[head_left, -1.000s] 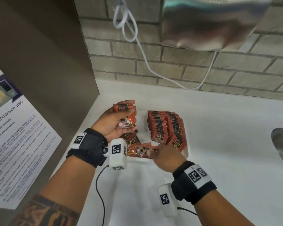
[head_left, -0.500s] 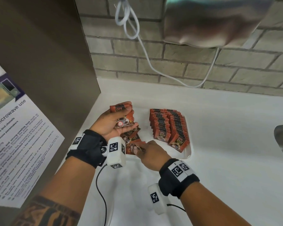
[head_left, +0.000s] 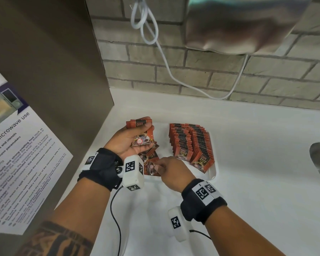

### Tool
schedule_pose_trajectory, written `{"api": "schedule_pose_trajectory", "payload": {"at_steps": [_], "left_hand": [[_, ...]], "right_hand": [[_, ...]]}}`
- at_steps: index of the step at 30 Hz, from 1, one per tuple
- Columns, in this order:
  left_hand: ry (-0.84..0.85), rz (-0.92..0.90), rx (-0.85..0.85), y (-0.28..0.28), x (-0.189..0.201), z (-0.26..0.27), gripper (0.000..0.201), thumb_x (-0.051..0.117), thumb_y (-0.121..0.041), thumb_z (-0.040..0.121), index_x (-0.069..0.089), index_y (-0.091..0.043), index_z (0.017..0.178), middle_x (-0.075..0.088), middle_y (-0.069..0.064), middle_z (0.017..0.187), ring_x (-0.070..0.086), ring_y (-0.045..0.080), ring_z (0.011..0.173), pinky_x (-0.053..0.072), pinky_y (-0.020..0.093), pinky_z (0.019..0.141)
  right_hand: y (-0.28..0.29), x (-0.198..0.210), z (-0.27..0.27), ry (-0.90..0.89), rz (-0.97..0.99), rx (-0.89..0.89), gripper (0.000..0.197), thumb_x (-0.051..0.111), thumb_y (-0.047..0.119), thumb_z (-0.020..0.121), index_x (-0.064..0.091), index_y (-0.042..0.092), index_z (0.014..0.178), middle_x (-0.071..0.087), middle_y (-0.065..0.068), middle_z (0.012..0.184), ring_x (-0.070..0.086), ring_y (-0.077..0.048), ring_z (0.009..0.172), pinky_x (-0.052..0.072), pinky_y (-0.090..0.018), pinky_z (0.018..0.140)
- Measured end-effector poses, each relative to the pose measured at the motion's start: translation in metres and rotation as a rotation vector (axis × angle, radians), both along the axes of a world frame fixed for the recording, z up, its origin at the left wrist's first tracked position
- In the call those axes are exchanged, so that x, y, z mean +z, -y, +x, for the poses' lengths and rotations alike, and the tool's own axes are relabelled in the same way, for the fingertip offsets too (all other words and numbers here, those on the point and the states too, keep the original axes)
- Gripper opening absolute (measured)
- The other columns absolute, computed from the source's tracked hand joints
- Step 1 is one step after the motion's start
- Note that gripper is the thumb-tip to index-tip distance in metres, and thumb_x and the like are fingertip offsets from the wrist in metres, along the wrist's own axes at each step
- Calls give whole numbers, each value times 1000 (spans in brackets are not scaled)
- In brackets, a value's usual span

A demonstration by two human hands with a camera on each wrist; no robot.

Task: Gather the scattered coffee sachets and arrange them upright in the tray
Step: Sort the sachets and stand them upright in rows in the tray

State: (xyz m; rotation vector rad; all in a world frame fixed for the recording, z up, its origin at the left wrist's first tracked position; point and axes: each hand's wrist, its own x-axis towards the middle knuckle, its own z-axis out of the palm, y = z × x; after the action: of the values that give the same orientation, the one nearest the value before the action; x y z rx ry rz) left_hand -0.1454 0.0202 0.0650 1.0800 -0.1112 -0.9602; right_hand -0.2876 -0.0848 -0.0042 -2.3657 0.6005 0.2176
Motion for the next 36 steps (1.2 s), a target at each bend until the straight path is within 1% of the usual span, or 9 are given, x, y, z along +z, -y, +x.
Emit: {"api": "schedule_pose_trajectory", "payload": {"at_steps": [3, 5, 9, 12, 14, 19, 26, 32, 36], "left_hand": [[19, 3, -7, 0, 0, -2, 44, 76, -13, 76, 69, -11, 119, 72, 8, 102, 71, 17, 93, 58, 35, 64], [46, 14, -36, 2, -2, -5, 45, 76, -14, 78, 68, -12, 122, 73, 6, 99, 71, 18, 89, 58, 35, 65], [113, 17, -154, 10, -3, -15, 47, 77, -14, 80, 66, -13, 126, 72, 9, 100, 70, 26, 89, 59, 36, 69], [136, -51, -253, 18, 4, -27, 28, 68, -7, 85, 69, -11, 113, 74, 9, 95, 72, 23, 86, 59, 33, 65], [140, -93, -287, 21, 7, -31, 23, 64, -4, 85, 70, -10, 107, 74, 11, 97, 73, 24, 89, 59, 33, 65], [214, -88, -369, 25, 8, -29, 41, 68, 0, 88, 59, 4, 128, 63, 26, 125, 65, 35, 114, 57, 40, 81], [365, 1, -466, 30, 5, -28, 53, 77, 9, 75, 64, -11, 123, 69, 15, 114, 66, 31, 108, 55, 49, 92], [472, 134, -450, 21, 8, -26, 44, 76, -14, 82, 64, -15, 124, 72, 13, 116, 70, 28, 103, 60, 42, 77], [567, 435, -466, 6, 4, -8, 33, 81, -20, 82, 69, -21, 113, 71, 9, 112, 69, 28, 101, 60, 39, 70]], "right_hand": [[10, 29, -9, 87, 14, -76, 26, 47, 20, 101, 72, 19, 105, 70, -1, 109, 66, -18, 93, 50, -26, 79], [21, 61, -13, 257, -20, -136, 26, 48, 18, 101, 73, 19, 105, 72, 3, 101, 65, -10, 81, 46, -18, 69], [38, 120, -8, 538, 147, -246, 9, 66, 30, 94, 72, 26, 99, 72, 13, 90, 65, 3, 80, 44, -6, 67], [47, 130, -2, 478, 263, -198, 17, 76, 26, 87, 70, 25, 102, 74, 7, 85, 71, -6, 78, 52, -18, 76], [54, 130, -1, 463, 330, -215, 20, 79, 16, 84, 70, 19, 102, 76, 2, 82, 72, -9, 71, 54, -24, 71], [65, 128, -6, 407, 306, -198, 22, 84, 13, 79, 74, 17, 98, 76, -1, 86, 69, -6, 71, 52, -17, 66], [76, 130, -13, 354, 243, -146, 21, 80, 10, 80, 75, 20, 98, 75, 5, 83, 70, -7, 74, 53, -17, 72], [82, 125, -26, 326, 58, -162, 12, 75, 18, 86, 74, 26, 96, 71, 11, 80, 63, 2, 71, 40, -4, 61], [83, 108, -30, 224, -65, -136, 7, 71, 18, 90, 73, 23, 95, 63, 17, 79, 55, 5, 71, 38, -2, 59]]}}
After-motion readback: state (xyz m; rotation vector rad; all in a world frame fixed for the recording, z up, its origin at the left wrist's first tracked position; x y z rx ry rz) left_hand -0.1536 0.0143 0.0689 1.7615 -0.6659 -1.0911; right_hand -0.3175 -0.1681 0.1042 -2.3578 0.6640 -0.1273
